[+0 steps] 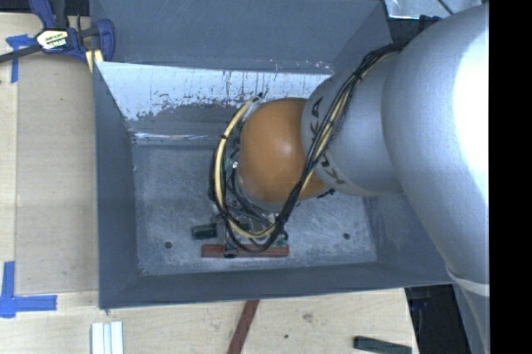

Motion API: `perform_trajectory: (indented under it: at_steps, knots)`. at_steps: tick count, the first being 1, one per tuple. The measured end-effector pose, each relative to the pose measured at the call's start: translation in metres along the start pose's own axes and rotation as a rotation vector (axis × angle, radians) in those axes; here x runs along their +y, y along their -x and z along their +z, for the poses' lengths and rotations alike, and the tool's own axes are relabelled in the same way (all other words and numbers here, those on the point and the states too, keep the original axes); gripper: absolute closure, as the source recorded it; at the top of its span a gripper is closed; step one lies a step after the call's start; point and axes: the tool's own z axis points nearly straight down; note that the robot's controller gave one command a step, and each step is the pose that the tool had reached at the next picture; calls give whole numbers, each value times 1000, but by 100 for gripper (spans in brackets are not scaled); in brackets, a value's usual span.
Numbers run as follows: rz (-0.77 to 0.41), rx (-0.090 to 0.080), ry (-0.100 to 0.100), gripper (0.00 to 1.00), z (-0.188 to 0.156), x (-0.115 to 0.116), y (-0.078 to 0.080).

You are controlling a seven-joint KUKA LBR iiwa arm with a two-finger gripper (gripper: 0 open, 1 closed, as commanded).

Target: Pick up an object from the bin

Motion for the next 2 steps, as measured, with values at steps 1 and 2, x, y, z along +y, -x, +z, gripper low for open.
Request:
perform_trajectory:
  at_steps: [1,2]
  knots:
    - [-159,5,0,100,-46,-25,-4]
    - [-76,5,0,100,-145,-3,-8]
